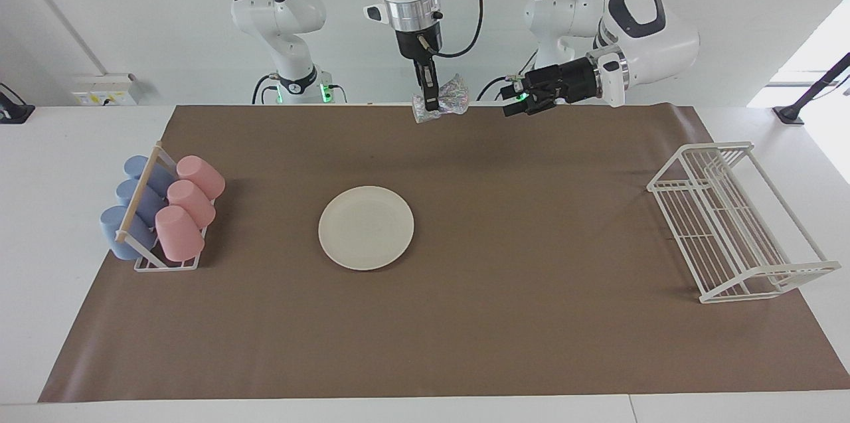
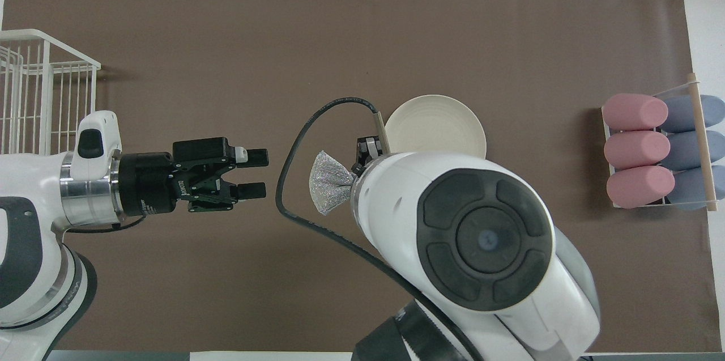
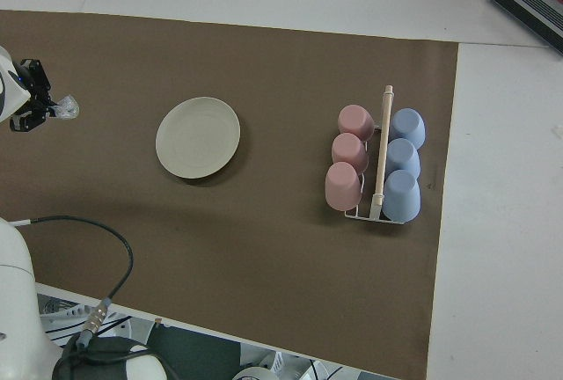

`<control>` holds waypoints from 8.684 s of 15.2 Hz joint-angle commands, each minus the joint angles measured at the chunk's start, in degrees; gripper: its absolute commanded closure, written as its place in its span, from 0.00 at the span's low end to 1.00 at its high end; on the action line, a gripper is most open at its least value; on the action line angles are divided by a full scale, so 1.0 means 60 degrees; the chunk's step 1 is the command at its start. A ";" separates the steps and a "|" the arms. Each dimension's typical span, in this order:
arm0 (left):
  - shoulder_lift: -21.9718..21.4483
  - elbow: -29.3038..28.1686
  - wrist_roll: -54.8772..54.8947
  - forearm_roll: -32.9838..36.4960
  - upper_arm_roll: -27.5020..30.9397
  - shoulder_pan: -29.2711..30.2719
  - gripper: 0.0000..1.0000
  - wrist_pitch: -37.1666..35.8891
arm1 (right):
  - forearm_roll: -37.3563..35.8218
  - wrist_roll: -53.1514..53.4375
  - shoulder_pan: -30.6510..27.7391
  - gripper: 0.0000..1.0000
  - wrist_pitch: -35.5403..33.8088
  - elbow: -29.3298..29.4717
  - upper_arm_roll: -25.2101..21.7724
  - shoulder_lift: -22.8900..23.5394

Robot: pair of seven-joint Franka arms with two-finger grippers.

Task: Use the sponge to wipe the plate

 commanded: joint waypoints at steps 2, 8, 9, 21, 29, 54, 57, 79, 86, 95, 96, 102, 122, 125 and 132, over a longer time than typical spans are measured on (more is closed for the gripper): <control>0.0045 0.0026 -0.0447 -0.0520 -0.0073 -0.0968 0.00 0.1037 | -0.0203 0.0157 -0.0084 1.00 -0.0105 -0.0086 0.0074 -0.0122; 0.0074 0.0099 -0.1077 -0.0697 -0.0088 -0.1674 0.36 0.1860 | -0.0217 0.0142 -0.0084 1.00 -0.0105 -0.0086 0.0103 -0.0122; 0.0089 0.0099 -0.1353 -0.0697 -0.0088 -0.1674 0.64 0.1875 | -0.0203 0.0142 -0.0084 1.00 -0.0105 -0.0086 0.0103 -0.0122; 0.0074 0.0099 -0.2001 -0.0683 -0.0146 -0.1659 1.00 0.1890 | -0.0202 -0.2150 -0.0434 0.00 -0.0120 -0.0335 -0.0014 -0.0444; 0.0191 0.0099 -0.1665 -0.0144 -0.0103 -0.1470 1.00 0.2022 | -0.0056 -1.0280 -0.2484 0.00 -0.0896 -0.0364 -0.0029 -0.0664; 0.2915 0.5209 -0.6073 1.4694 -0.0161 -0.1674 1.00 -0.4669 | -0.0027 -2.0717 0.0810 0.00 -0.2816 0.0397 -0.8042 -0.0357; 0.3384 0.5592 -0.6073 1.6509 -0.0205 -0.2040 1.00 -0.5680 | -0.0027 -2.0703 0.0795 0.00 -0.2537 0.0441 -0.7968 -0.0357; 0.6109 0.4553 -0.2616 2.5201 -0.0205 -0.0299 1.00 -0.4236 | -0.0056 -2.0219 0.0721 0.00 -0.2742 0.0603 -0.7500 -0.0327; 0.6139 0.4450 -0.3976 2.4719 -0.0220 0.0142 1.00 -0.3501 | -0.0041 -2.0219 0.0751 0.00 -0.3093 0.0515 -0.7500 -0.0401; 0.6212 0.4655 -0.4447 2.4059 -0.0205 0.0069 0.00 -0.3310 | -0.0056 -2.0234 0.0722 0.00 -0.3093 0.0471 -0.7500 -0.0445; 0.6197 0.4655 -0.4461 2.4058 -0.0219 0.0069 0.00 -0.3310 | -0.0056 -2.0234 0.0722 0.00 -0.3093 0.0471 -0.7500 -0.0445; 0.6197 0.4640 -0.4491 2.4058 -0.0205 0.0069 0.00 -0.3310 | -0.0056 -2.0219 0.0722 0.00 -0.3094 0.0456 -0.7500 -0.0445; 0.2684 0.6413 -0.2236 1.5601 -0.0103 0.1444 0.00 -0.4321 | -0.0056 -2.0204 0.0722 0.00 -0.3093 0.0456 -0.7500 -0.0445; 0.2156 0.6049 -0.2293 1.4189 -0.0073 0.1753 0.00 -0.4380 | -0.0056 -2.0204 0.0722 0.00 -0.3093 0.0456 -0.7500 -0.0445; 0.2899 0.7404 -0.2440 1.2794 -0.0058 0.1607 0.00 -0.5123 | -0.0056 -2.0204 0.0722 0.00 -0.3093 0.0456 -0.7500 -0.0445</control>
